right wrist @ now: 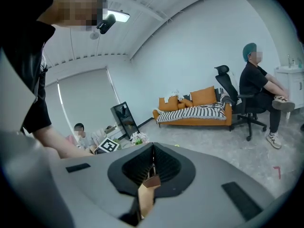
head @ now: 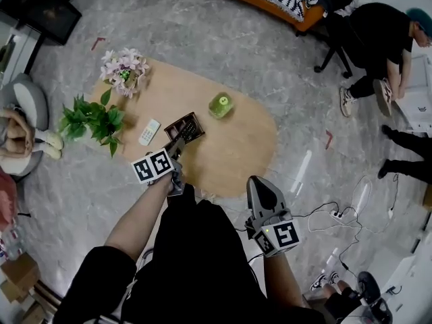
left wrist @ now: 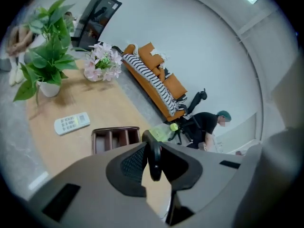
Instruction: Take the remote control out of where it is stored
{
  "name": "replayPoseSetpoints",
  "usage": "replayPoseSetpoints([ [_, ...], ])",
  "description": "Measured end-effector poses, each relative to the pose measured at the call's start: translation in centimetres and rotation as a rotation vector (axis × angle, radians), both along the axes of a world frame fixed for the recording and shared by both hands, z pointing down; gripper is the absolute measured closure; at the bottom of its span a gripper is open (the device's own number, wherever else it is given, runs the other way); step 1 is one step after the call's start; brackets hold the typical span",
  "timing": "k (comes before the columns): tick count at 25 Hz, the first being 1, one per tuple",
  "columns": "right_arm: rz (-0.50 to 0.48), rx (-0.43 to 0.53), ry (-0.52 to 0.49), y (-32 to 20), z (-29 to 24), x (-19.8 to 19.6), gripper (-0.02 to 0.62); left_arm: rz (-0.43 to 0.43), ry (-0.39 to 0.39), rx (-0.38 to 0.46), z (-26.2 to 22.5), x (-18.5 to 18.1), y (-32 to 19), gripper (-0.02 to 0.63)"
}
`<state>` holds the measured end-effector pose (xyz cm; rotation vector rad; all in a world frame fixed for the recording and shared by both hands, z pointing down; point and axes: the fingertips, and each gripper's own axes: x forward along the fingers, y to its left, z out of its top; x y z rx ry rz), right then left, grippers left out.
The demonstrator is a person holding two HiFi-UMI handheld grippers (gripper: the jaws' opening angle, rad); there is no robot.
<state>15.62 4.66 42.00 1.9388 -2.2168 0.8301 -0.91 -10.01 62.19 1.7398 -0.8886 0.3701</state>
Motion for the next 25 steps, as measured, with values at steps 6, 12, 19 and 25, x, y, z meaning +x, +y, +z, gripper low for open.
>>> replayPoseSetpoints([
  [6,0.016,0.002,-0.002,2.1,0.7,1.1,0.588,0.110,0.221,0.024,-0.6,3.5,3.2,0.532],
  [12,0.102,-0.029,0.008,5.4,2.6,4.2,0.588,0.269,0.307,-0.020,2.4,9.5,7.3,0.532],
  [19,0.229,-0.083,-0.030,9.8,6.0,6.1,0.588,0.388,0.216,-0.173,10.2,12.7,12.0,0.532],
  [25,0.312,-0.164,-0.054,13.7,9.7,6.2,0.588,0.465,0.162,-0.246,14.7,12.8,13.6,0.532],
])
